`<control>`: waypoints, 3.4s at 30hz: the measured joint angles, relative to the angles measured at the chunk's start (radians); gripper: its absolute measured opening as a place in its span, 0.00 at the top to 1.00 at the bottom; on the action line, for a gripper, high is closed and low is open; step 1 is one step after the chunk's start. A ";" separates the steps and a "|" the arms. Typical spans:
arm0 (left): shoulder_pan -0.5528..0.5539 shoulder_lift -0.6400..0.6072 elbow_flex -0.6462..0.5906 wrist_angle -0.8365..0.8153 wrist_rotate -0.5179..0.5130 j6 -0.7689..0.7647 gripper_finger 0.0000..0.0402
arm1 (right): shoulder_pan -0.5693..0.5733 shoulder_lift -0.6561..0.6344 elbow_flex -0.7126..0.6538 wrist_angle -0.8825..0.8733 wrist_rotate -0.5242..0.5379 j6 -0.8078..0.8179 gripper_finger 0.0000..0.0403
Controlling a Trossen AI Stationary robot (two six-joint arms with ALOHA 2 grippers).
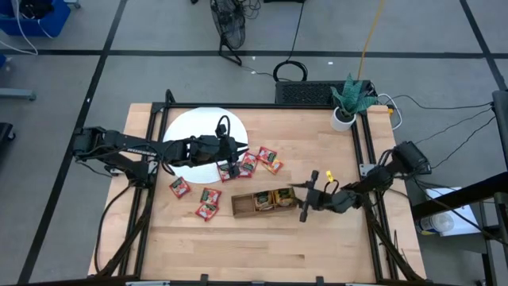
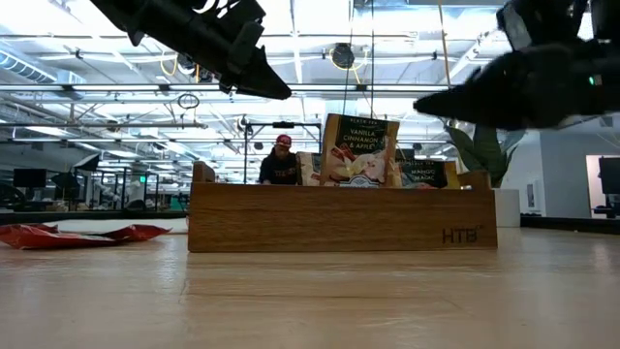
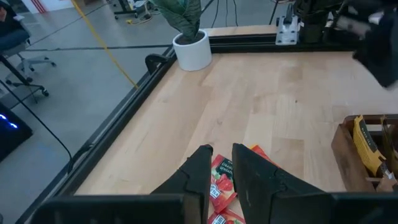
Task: Pick & Place Tea
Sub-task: Put the yellow tea bag into the right section of the wooden organizer
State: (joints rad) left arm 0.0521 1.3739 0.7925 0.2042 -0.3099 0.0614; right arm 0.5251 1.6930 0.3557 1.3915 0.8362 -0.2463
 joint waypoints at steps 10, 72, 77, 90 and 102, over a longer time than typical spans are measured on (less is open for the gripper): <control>0.032 0.014 0.000 -0.087 -0.009 0.019 0.82 | -0.124 -0.343 0.000 -0.305 0.032 -0.090 0.65; 0.405 0.129 -0.145 0.097 0.451 0.138 0.82 | -0.681 0.196 0.788 -1.831 -0.782 -0.012 0.99; 0.404 0.128 -0.145 0.093 0.451 0.128 0.82 | -0.631 0.135 0.782 -1.814 -0.607 -0.063 0.99; 0.361 0.128 -0.145 0.232 0.451 -0.077 0.82 | -0.525 -0.012 0.738 -1.588 -0.291 -0.202 1.00; 0.318 0.127 -0.144 0.453 0.552 -0.457 0.66 | -0.490 0.018 0.737 -1.405 -0.145 -0.293 1.00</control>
State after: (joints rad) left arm 0.3699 1.5005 0.6483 0.6570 0.2418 -0.3956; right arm 0.0353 1.7115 1.0931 -0.0136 0.6908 -0.5393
